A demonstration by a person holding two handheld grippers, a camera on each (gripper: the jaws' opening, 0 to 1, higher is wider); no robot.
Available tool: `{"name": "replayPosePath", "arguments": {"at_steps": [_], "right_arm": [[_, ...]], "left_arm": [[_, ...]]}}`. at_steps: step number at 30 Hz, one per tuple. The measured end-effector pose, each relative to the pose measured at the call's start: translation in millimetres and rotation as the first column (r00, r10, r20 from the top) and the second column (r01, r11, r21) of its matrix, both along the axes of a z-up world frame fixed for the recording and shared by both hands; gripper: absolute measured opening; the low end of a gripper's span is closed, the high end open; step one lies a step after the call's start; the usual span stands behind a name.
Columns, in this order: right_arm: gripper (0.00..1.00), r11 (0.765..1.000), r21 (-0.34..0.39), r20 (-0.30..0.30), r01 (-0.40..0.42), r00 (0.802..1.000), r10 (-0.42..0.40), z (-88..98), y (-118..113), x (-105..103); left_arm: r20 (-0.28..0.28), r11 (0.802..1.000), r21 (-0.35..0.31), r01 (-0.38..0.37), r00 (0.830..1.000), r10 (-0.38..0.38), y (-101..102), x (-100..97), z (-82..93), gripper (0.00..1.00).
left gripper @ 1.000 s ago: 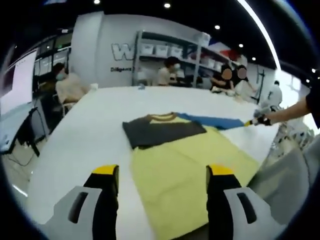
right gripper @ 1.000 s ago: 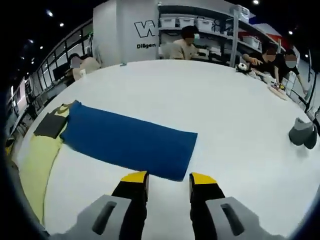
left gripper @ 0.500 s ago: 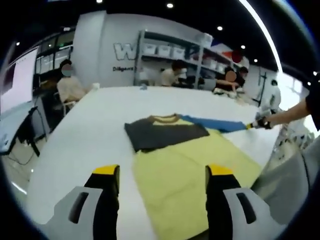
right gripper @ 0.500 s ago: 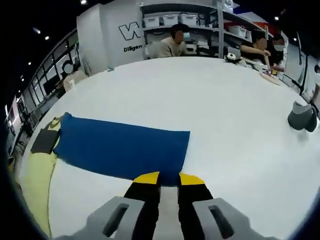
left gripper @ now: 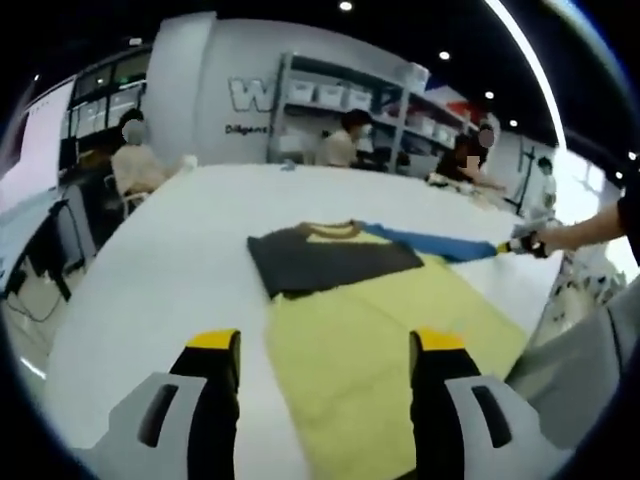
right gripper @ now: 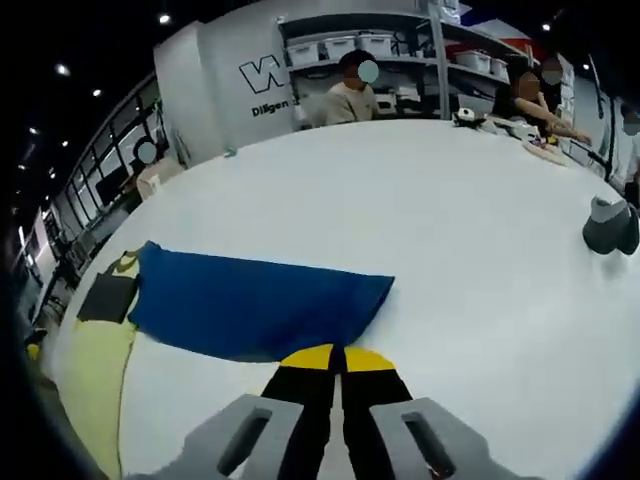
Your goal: Fold the garment on the visible template until the final outline fits inside the template.
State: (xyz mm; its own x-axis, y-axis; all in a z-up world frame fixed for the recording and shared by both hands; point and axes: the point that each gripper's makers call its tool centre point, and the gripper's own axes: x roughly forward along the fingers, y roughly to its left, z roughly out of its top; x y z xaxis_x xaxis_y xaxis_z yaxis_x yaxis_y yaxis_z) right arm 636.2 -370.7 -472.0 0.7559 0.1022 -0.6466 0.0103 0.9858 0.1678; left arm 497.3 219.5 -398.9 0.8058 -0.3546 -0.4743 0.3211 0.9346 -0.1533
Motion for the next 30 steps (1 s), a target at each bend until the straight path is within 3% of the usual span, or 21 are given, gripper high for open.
{"name": "replayPosePath", "arguments": {"at_steps": [9, 10, 14, 16, 17, 20, 23, 26, 30], "right_arm": [[0.0, 0.995, -0.006, 0.123, -0.103, 0.987, 0.103, 43.6, 37, 26], [0.0, 0.991, -0.01, 0.15, -0.132, 0.98, 0.132, 56.4, 51, 33], [0.0, 0.979, -0.021, 0.2, -0.201, 0.959, 0.201, 78.9, 78, 47], [0.0, 0.976, -0.012, 0.219, -0.217, 0.952, 0.214, 93.8, 96, 44], [0.0, 0.973, 0.0, 0.239, -0.23, 0.945, 0.224, 96.1, 97, 50], [0.0, 0.96, 0.004, 0.284, -0.278, 0.921, 0.266, 121.3, 133, 54], [0.0, 0.942, 0.019, 0.329, -0.336, 0.891, 0.311, 132.7, 147, 65], [0.0, 0.933, 0.025, 0.352, -0.36, 0.876, 0.329, 141.9, 161, 70], [0.0, 0.873, -0.003, 0.421, -0.487, 0.792, 0.442, 171.6, 222, 77]], "left_arm": [[0.041, 0.999, -0.035, 0.005, 0.999, -0.004, -3, 4.9, 7.8, 0.65], [0.041, 0.999, -0.036, 0.005, 0.999, -0.003, -3, 6.1, 8.0, 0.65], [0.043, 0.999, -0.034, 0.002, 0.999, -0.001, 0, 8.8, 8.8, 0.65], [0.046, 0.999, -0.033, 0.0, 0.999, 0.001, 1, 8.7, 9.9, 0.65], [0.046, 0.999, -0.032, -0.001, 0.999, 0.002, 1, 8.4, 10.1, 0.65], [0.042, 1.0, -0.024, -0.002, 0.999, 0.003, 4, 7.2, 8.8, 0.65], [0.038, 1.0, -0.016, 0.003, 0.999, -0.003, 3, 5.0, 8.6, 0.64], [0.035, 1.0, -0.015, 0.004, 0.999, -0.004, 3, 5.2, 8.3, 0.64], [0.037, 1.0, -0.016, 0.005, 0.999, -0.004, 5, 6.4, 8.8, 0.64]]}}
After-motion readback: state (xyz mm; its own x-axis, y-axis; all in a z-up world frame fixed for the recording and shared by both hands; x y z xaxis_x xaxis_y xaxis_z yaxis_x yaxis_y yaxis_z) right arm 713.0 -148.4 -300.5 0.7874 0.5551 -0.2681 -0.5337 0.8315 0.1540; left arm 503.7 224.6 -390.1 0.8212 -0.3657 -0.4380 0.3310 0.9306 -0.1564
